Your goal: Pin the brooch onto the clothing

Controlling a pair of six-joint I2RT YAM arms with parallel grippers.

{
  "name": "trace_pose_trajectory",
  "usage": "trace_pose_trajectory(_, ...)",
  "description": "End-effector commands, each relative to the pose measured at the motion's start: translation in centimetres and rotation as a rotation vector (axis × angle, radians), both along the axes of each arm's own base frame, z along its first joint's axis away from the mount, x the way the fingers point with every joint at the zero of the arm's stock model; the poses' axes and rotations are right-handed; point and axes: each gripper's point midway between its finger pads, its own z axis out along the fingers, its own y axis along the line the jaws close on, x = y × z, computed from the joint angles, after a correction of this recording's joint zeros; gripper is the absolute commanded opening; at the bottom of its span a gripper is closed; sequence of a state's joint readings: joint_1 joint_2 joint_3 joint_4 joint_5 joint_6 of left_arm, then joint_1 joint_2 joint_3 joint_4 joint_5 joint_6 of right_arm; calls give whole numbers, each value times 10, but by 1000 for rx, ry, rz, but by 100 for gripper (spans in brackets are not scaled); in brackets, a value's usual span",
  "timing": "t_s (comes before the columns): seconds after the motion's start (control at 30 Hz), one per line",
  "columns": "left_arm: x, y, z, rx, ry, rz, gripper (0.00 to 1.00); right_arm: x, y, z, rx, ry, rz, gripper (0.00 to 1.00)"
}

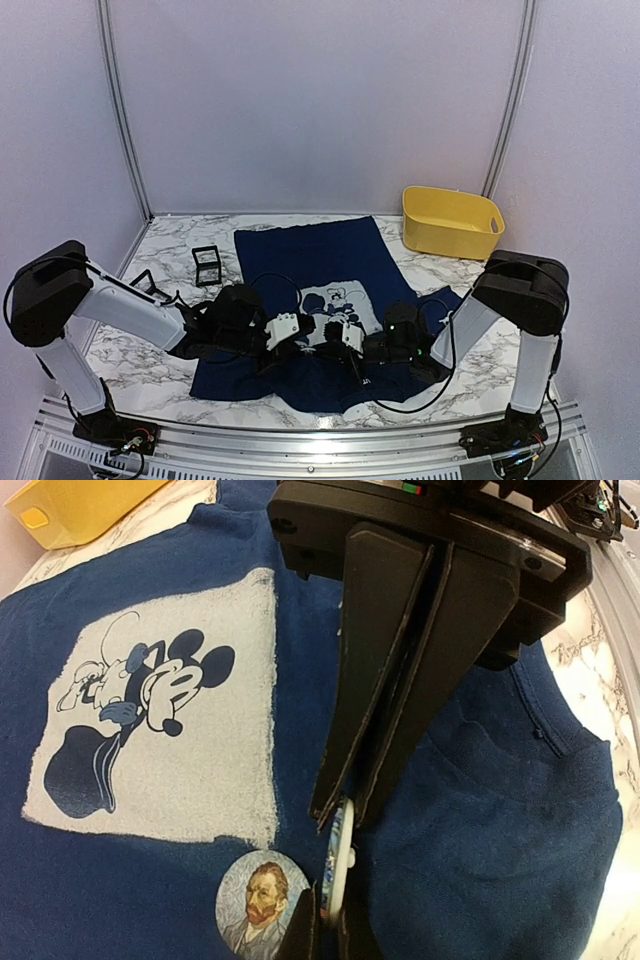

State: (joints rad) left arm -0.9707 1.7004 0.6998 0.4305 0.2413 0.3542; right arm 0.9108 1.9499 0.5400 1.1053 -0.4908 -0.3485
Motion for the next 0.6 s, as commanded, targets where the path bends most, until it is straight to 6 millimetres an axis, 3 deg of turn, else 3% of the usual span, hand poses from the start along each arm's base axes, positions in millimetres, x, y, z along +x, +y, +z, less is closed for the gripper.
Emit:
trace_pose_trajectory(0.0,1,-10,25,-82,8,0,0,-5,5,10,-1,-38,36,5)
trace_pose_trajectory(0.17,-3,-5,28,-86,43,15,0,2,-8,7,-85,-45,-11,20)
trace_pose_trajectory(0.33,-7,-4,29,-85,87,28,0,-15,-16,-1,-94,42,25,36)
trace_pose_trajectory(0.5,-10,-5,37,-105,110,26,0,-7,-13,-17,-104,94,-20,31)
trace_pose_trajectory(0.57,-10,-5,43,-116,109,26,0,-4,-12,-24,-114,113,-36,23)
